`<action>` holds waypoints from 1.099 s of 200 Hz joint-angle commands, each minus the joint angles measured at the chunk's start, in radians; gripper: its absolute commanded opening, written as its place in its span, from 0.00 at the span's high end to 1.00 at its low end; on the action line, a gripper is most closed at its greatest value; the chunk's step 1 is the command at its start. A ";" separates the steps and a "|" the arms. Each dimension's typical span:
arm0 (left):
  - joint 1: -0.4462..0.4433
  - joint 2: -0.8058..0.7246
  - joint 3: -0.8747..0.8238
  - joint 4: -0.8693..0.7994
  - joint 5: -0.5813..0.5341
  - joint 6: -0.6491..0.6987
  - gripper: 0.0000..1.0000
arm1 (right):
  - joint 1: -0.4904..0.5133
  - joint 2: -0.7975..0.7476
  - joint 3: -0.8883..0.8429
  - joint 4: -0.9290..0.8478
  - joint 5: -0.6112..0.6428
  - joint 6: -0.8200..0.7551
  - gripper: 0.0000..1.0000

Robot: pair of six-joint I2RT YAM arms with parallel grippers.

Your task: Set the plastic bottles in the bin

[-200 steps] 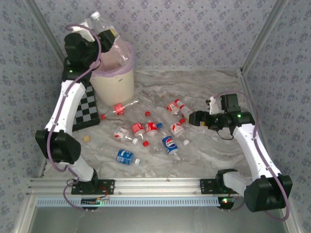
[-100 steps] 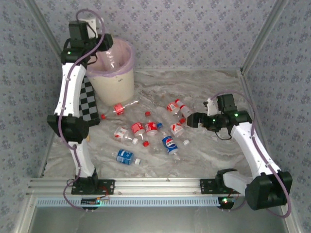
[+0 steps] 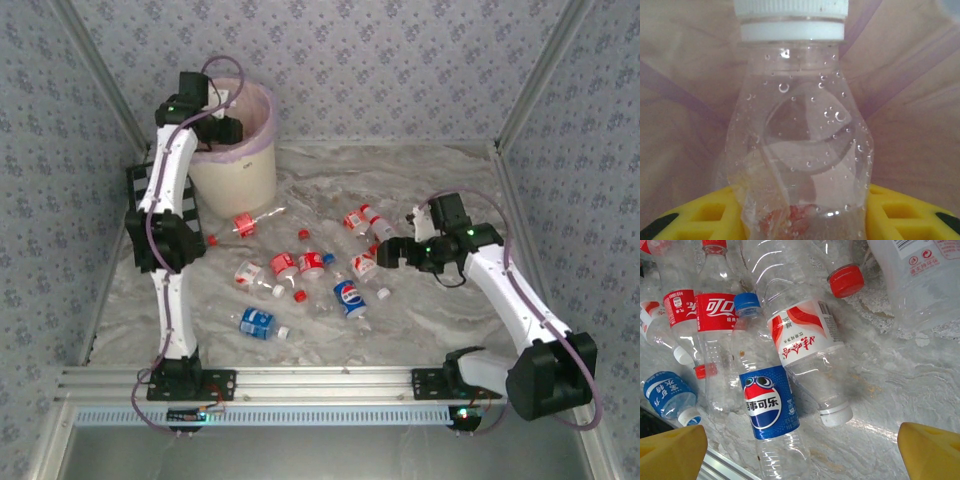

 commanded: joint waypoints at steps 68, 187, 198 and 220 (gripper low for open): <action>-0.030 0.148 0.030 -0.161 -0.032 0.111 1.00 | 0.021 0.006 0.020 0.000 0.053 0.022 0.00; -0.044 0.134 0.052 -0.132 -0.037 0.106 0.18 | 0.020 -0.015 0.019 0.008 0.121 0.012 0.00; -0.046 0.115 0.060 -0.132 -0.030 0.109 0.14 | 0.019 -0.013 0.026 0.005 0.132 0.004 0.00; -0.051 0.075 0.069 -0.116 -0.014 0.121 0.10 | 0.006 0.012 0.053 0.000 0.187 -0.039 0.00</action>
